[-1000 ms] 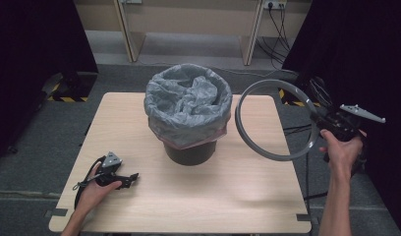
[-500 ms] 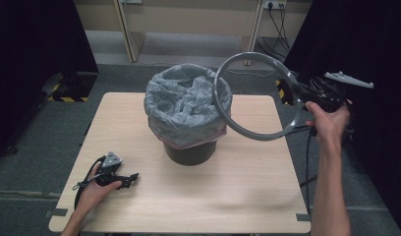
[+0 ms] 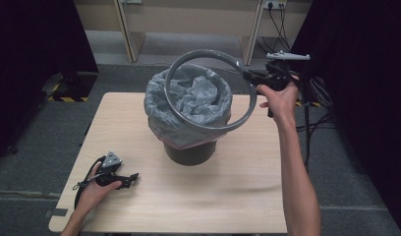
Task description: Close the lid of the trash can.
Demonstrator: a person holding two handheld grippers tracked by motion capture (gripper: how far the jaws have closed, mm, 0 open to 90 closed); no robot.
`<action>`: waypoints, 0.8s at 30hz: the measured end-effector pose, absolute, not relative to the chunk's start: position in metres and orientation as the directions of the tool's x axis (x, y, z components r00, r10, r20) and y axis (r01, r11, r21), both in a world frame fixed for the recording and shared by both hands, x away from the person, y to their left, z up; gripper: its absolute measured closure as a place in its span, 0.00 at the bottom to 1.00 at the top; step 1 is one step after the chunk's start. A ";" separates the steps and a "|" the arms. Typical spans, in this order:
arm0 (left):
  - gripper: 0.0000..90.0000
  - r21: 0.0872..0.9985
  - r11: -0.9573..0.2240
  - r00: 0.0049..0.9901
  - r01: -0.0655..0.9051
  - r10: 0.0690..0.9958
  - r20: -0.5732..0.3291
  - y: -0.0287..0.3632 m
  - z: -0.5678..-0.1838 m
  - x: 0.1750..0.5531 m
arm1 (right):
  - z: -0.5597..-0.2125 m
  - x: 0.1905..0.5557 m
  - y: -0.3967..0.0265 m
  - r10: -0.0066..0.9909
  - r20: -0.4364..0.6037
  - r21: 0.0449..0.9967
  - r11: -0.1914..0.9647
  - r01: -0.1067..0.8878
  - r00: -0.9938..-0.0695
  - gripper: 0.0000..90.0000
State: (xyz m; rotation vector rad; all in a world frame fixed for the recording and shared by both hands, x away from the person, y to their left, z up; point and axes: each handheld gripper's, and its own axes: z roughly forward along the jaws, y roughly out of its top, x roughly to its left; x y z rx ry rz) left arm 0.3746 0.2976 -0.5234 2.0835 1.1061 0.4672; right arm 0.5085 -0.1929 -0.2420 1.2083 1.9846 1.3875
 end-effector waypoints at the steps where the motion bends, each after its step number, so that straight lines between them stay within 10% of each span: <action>1: 0.10 0.738 -0.372 0.566 0.563 0.824 -0.016 0.298 -0.523 0.375 | -0.241 0.511 -0.186 0.836 0.127 0.902 0.126 0.413 -0.533 0.87; 24: 0.11 0.738 -0.373 0.566 0.562 0.824 -0.015 0.298 -0.523 0.375 | -0.248 0.557 -0.119 0.841 0.041 0.773 0.315 0.550 -0.540 0.87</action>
